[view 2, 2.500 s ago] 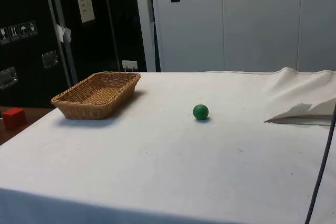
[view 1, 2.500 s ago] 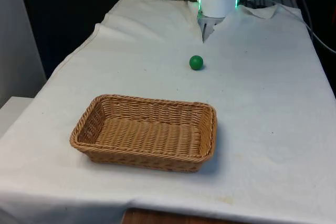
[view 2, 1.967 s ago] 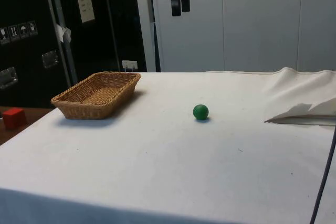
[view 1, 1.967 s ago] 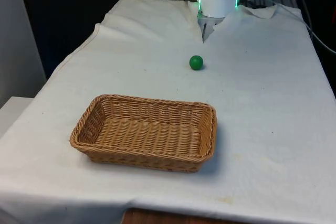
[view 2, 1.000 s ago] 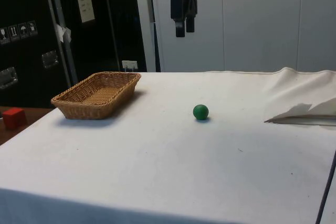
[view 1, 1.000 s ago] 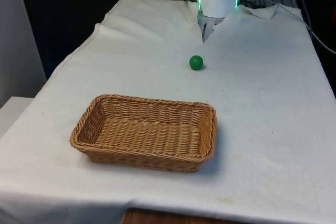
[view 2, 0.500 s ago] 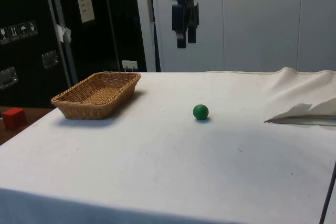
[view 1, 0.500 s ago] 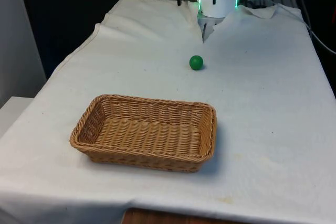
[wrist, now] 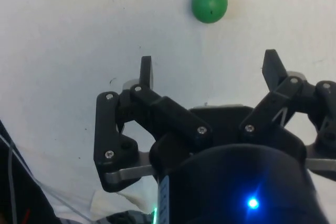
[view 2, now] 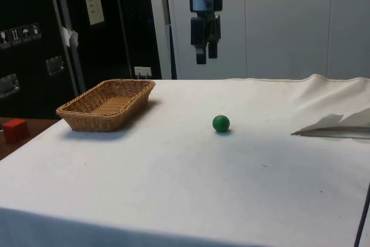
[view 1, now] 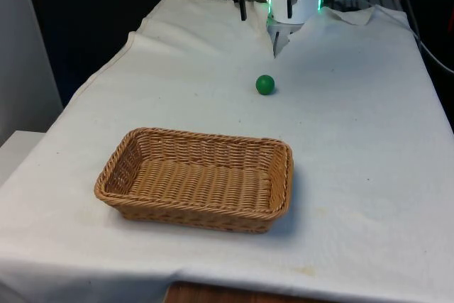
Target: Pick up the ball and place it into the basket.
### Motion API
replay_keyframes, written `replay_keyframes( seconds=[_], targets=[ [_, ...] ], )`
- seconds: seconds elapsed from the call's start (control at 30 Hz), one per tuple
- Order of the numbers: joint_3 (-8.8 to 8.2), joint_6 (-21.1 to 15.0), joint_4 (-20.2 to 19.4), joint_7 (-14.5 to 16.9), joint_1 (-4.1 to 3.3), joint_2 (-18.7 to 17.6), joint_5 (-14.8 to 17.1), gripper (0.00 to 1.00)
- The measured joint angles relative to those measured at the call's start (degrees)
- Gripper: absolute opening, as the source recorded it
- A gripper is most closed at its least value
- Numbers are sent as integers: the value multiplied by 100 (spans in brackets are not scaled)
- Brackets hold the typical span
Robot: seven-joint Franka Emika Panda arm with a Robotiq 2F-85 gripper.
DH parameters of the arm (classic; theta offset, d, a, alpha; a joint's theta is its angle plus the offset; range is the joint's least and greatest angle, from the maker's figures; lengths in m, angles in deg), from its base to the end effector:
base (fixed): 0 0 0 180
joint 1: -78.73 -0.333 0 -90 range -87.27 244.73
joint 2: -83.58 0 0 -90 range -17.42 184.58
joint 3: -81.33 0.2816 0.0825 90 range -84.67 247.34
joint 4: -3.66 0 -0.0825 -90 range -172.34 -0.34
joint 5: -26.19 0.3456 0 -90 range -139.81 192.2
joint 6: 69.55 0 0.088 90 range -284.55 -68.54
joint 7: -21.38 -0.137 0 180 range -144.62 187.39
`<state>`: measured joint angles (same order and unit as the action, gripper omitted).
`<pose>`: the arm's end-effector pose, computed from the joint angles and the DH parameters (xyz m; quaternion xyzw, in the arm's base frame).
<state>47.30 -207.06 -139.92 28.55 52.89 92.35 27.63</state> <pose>0.4319 -0.0558 0.2951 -0.9985 0.0158 -0.0168 0.0495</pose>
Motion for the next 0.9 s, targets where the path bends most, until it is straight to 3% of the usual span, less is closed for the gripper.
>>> replay_keyframes(
  seconds=[0.33,0.9],
  targets=[
    [-29,-378,-258,327,0,-143,298,100],
    [86,-1215,-579,367,-34,-596,304,100]
  ],
)
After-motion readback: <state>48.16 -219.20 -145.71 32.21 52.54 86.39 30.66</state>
